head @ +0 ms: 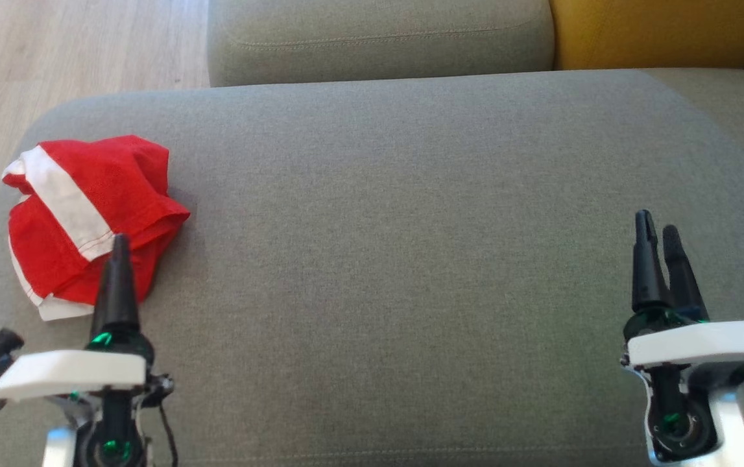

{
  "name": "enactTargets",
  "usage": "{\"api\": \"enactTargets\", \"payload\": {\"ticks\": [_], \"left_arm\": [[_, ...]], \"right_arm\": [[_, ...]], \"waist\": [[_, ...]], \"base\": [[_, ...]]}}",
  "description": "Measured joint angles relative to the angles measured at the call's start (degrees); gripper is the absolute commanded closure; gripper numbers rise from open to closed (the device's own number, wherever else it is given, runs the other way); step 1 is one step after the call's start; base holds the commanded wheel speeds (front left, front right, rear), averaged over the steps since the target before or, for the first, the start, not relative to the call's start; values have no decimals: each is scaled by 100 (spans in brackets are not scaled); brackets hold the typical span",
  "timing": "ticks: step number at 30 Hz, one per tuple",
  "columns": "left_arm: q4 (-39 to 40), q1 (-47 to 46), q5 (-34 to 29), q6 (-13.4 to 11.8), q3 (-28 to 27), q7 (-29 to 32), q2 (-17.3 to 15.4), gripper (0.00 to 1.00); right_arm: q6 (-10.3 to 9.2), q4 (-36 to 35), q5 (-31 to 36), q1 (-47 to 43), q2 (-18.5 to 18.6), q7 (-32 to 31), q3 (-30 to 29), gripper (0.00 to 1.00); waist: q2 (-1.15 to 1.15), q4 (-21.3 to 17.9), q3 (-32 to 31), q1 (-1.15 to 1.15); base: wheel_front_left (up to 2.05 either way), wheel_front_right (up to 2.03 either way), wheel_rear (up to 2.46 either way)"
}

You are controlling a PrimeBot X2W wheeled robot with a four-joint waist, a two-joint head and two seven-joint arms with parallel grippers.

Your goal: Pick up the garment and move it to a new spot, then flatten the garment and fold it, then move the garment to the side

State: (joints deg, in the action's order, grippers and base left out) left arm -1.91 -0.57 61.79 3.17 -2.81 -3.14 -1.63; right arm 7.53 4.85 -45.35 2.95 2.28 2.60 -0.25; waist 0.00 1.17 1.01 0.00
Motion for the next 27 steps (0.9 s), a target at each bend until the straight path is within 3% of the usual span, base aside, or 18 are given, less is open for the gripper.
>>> {"api": "enactTargets", "payload": {"ticks": [11, 27], "left_arm": [[231, -3, -1928, -235, 730, -159, -19, 0], [130, -266, -3417, -1490, 2142, -420, -776, 0]], "right_arm": [[0, -248, 1343, 65, 2, 193, 258, 0], [0, -314, 2895, 114, 8, 482, 475, 0]], "waist": [[0, -4, 55, 0], [0, -88, 117, 0]], "base": [[0, 0, 0], [0, 0, 0]]}}
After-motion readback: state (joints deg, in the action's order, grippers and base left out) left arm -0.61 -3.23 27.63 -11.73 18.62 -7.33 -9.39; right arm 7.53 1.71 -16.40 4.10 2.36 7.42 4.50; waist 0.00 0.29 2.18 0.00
